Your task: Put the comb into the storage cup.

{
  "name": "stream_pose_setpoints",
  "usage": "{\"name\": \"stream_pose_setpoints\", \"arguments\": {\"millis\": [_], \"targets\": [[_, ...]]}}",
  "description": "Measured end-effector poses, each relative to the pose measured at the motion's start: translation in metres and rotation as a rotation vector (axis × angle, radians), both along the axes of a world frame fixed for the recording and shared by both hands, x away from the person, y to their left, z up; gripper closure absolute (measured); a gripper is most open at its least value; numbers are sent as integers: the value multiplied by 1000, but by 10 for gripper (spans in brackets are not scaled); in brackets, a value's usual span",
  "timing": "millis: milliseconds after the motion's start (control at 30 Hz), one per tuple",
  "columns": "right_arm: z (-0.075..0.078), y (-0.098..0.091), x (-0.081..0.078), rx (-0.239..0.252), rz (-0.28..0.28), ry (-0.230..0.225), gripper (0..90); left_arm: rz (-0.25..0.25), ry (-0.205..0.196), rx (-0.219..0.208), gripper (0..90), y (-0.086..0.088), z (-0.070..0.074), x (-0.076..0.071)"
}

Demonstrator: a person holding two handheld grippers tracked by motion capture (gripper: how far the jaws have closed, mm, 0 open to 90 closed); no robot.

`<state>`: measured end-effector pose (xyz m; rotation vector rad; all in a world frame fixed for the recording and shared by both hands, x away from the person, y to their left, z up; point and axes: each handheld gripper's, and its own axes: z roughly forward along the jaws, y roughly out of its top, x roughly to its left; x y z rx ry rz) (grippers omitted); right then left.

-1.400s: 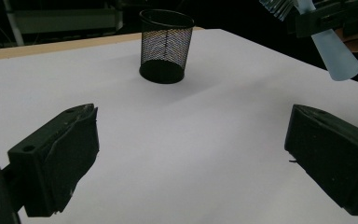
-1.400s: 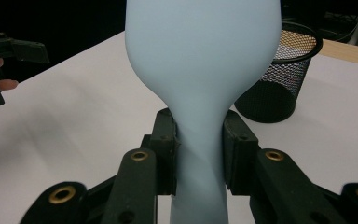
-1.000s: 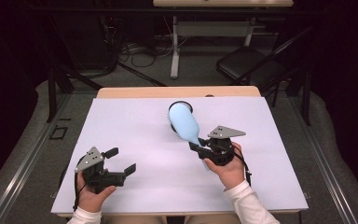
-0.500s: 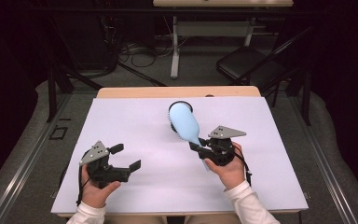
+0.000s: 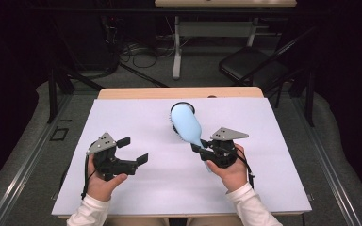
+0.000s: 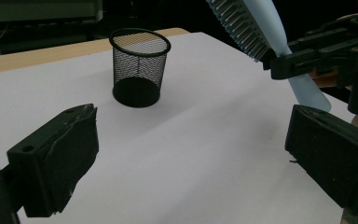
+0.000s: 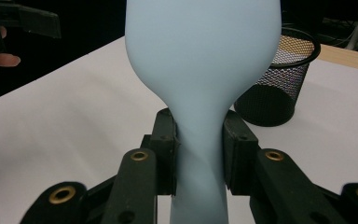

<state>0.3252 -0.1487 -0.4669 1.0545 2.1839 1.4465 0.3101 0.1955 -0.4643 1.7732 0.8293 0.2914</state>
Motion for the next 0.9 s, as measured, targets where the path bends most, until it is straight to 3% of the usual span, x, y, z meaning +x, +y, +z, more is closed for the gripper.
{"name": "stream_pose_setpoints", "arguments": {"millis": [900], "targets": [[1,1,-2,6,-1,-16,697,-65,47,-8,28,-26,31,20]]}}
